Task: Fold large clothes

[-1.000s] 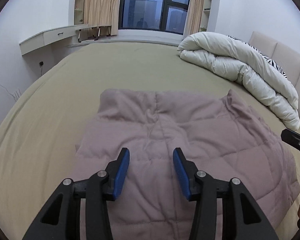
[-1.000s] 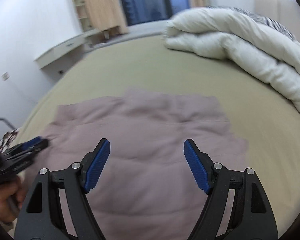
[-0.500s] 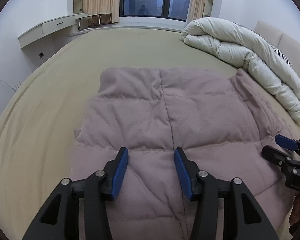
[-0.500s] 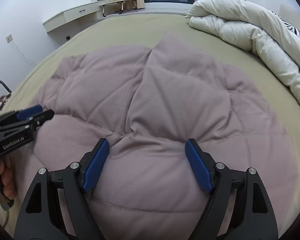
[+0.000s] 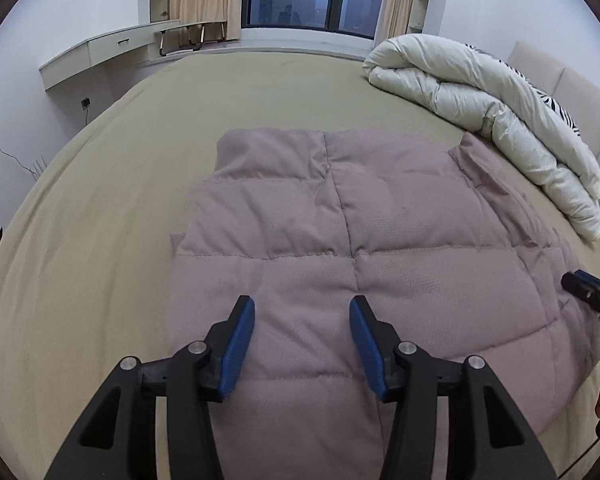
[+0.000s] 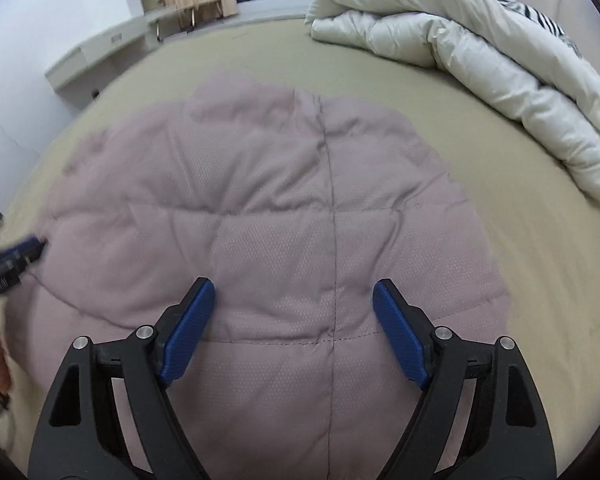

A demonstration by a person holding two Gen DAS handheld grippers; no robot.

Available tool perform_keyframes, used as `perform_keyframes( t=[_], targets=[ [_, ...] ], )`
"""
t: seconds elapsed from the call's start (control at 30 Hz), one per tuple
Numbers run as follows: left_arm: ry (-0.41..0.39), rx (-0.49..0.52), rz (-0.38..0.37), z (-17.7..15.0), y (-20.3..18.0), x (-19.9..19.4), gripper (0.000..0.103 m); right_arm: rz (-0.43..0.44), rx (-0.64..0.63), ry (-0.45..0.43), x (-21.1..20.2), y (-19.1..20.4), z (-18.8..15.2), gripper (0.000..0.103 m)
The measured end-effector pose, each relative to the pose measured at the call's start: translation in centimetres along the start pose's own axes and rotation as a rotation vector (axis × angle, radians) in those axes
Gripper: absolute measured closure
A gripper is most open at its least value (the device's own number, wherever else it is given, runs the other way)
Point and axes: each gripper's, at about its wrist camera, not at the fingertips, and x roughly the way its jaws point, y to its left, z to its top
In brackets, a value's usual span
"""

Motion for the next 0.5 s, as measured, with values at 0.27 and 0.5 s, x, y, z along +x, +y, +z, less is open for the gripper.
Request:
perform_keyframes(
  t=[0.27,0.5],
  targets=[
    [0.087,-0.289,-0.148,-3.3,10.0,-0.7,0.014,0.118,0.190,0.072,-1.6,-11.1,0.5,0.013],
    [0.227,-0.392,-0.390,-2.8,10.0,4.9,0.014,0.274,0.387,0.231,3.4,-17.5,-1.8,0.013]
  ],
)
